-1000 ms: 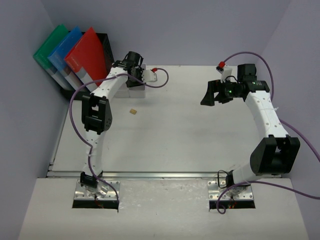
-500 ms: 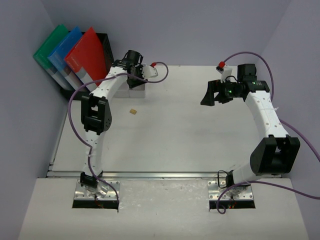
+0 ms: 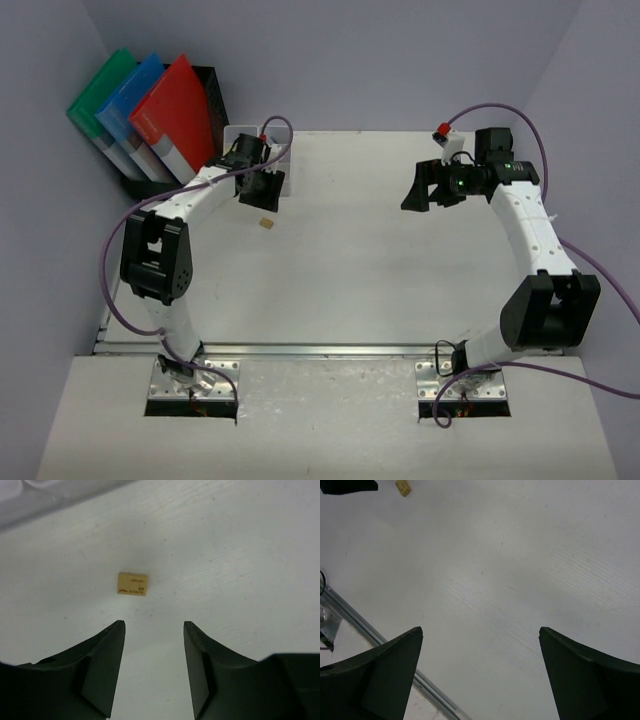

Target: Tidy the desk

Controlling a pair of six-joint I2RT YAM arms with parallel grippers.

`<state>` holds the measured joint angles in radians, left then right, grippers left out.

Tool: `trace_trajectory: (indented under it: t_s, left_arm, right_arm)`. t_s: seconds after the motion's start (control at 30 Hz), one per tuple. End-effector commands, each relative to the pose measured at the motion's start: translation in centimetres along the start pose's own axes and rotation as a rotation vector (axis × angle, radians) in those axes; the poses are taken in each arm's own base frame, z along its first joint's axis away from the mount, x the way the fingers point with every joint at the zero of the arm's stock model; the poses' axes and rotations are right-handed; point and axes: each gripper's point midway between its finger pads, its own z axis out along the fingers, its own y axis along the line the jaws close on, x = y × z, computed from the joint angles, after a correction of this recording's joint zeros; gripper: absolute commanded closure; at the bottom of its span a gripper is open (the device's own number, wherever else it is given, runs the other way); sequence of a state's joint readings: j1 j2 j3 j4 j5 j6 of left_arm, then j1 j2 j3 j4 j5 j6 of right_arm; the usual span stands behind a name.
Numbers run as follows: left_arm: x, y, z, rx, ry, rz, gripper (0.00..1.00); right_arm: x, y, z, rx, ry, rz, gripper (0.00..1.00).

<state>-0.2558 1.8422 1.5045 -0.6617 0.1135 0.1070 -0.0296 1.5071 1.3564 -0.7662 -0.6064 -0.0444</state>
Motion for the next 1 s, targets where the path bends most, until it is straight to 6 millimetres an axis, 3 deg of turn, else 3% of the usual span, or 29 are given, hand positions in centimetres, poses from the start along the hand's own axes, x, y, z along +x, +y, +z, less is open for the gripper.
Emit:
trace_trajectory:
  t_s: [0.0, 0.13, 0.3, 0.53, 0.6, 0.97]
  left_arm:
    - [0.5, 0.2, 2.0, -0.053, -0.036, -0.251, 0.51]
    - [0.2, 2.0, 3.7, -0.143, -0.063, -0.275, 0.48]
    - [-0.1, 2.3, 5.4, -0.137, -0.074, -0.241, 0.41]
    - [1.9, 2.2, 8.0, -0.119, 0.018, -0.203, 0.38]
    - [2.8, 1.8, 8.2, -0.097, 0.038, -0.202, 0.38]
    - [4.1, 1.2, 9.2, -0.037, 0.058, -0.125, 0.42]
  right_arm:
    - [-2.2, 0.1, -0.5, -0.006, -0.053, -0.023, 0.01]
    - [-2.2, 0.2, -0.4, -0.006, -0.052, -0.021, 0.01]
    - [-2.1, 0.1, -0.6, 0.003, -0.055, -0.028, 0.01]
    - [-2.0, 0.0, -0.8, 0.016, -0.056, -0.040, 0.01]
    - [-2.0, -0.1, -0.8, 0.018, -0.054, -0.040, 0.01]
    - [-2.3, 0.0, -0.5, 0.006, -0.055, -0.037, 0.01]
